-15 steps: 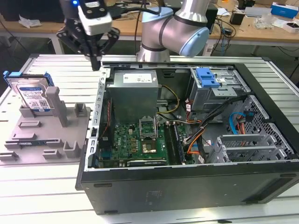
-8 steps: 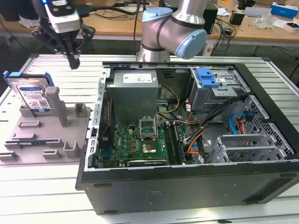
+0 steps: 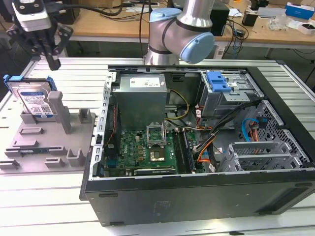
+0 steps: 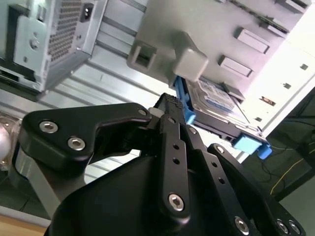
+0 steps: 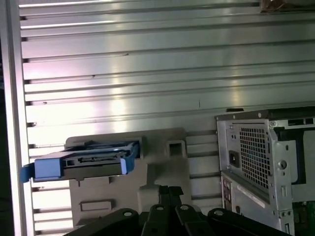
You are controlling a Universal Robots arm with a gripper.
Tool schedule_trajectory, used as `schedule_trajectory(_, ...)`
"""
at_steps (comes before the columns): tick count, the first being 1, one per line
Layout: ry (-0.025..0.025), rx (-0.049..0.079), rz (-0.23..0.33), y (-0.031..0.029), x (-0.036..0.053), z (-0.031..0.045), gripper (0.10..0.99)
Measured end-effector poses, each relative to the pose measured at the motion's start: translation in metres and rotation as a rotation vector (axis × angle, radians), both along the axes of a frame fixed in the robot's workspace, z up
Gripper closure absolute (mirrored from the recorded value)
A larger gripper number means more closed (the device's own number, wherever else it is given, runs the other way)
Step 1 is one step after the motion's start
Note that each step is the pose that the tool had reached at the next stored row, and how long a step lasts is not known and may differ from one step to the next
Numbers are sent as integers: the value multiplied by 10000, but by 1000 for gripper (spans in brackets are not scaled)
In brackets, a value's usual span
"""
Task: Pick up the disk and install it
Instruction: 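Reach for the disk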
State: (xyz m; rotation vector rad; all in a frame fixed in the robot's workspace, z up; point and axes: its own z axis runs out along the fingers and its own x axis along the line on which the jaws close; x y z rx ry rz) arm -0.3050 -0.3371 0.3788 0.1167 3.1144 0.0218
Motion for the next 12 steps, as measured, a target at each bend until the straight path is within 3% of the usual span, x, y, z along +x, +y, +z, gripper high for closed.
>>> schedule_trajectory(2,0,-22,-2,36,-83,-8,980)
schedule_trajectory(6,4,-62,-2,152,-346,-33,980)
schedule_trajectory(12,3,-91,-2,153,-362,-33,980)
